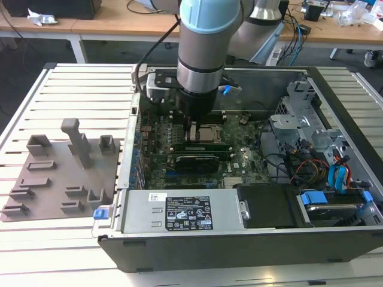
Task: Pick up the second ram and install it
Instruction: 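Press down the second ram until it locks into place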
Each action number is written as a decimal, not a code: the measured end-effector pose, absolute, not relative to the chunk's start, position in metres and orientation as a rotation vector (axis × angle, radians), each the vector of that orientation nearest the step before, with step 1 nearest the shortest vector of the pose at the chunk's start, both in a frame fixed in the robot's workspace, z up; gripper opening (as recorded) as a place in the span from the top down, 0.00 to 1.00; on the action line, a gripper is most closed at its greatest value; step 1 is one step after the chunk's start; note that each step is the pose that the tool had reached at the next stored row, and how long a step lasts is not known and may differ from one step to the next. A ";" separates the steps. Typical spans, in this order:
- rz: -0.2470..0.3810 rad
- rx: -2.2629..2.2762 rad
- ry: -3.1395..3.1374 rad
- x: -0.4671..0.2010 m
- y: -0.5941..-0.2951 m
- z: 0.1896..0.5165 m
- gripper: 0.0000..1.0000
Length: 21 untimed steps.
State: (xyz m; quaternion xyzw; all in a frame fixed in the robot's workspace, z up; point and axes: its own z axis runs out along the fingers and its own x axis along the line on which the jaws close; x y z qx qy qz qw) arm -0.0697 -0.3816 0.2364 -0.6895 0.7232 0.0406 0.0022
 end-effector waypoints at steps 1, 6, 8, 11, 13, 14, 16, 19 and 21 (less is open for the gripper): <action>0.129 -2.162 2.267 -0.074 -0.382 0.236 0.90; 0.129 -2.162 2.267 -0.081 -0.382 0.230 0.90; 0.129 -2.162 2.267 -0.081 -0.382 0.226 0.90; 0.130 -2.161 2.265 -0.080 -0.381 0.234 0.90; 0.156 -2.166 2.273 -0.066 -0.382 0.235 0.90; 0.164 -2.169 2.276 -0.061 -0.382 0.235 0.90; 0.191 -2.177 2.286 -0.042 -0.382 0.234 0.90; 0.213 -2.184 2.295 -0.019 -0.382 0.235 0.90; 0.213 -2.184 2.295 -0.018 -0.381 0.243 0.90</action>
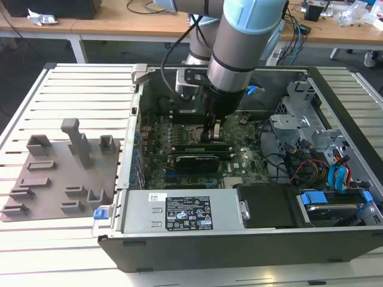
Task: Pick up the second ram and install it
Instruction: 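Press down the second ram until it locks into place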
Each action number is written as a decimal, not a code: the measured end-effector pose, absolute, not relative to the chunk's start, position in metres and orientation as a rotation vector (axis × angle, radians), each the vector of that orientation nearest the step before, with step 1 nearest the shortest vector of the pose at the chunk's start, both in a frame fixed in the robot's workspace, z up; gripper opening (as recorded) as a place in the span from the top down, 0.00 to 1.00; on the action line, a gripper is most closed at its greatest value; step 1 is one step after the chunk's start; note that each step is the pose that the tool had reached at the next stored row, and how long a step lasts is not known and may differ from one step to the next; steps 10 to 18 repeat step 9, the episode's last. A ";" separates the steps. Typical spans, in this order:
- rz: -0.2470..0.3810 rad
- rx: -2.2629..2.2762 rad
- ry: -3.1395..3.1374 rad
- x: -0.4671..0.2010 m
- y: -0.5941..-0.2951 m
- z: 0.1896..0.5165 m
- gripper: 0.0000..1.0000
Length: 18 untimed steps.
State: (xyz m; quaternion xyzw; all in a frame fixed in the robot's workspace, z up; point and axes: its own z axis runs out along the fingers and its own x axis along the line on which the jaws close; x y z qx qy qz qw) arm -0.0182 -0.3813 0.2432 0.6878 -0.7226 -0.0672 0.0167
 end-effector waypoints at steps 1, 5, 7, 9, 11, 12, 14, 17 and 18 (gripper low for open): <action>-0.209 2.138 -2.246 -0.018 -0.381 0.252 0.90; -0.209 2.138 -2.246 -0.018 -0.381 0.275 0.90; -0.209 2.138 -2.246 -0.018 -0.381 0.276 0.90; -0.209 2.138 -2.246 -0.018 -0.381 0.276 0.90; -0.209 2.138 -2.246 -0.018 -0.381 0.276 0.90; -0.209 2.138 -2.246 -0.018 -0.381 0.276 0.90; -0.209 2.138 -2.246 -0.018 -0.381 0.276 0.90; -0.209 2.138 -2.246 -0.018 -0.381 0.276 0.90; -0.209 2.138 -2.246 -0.018 -0.381 0.276 0.90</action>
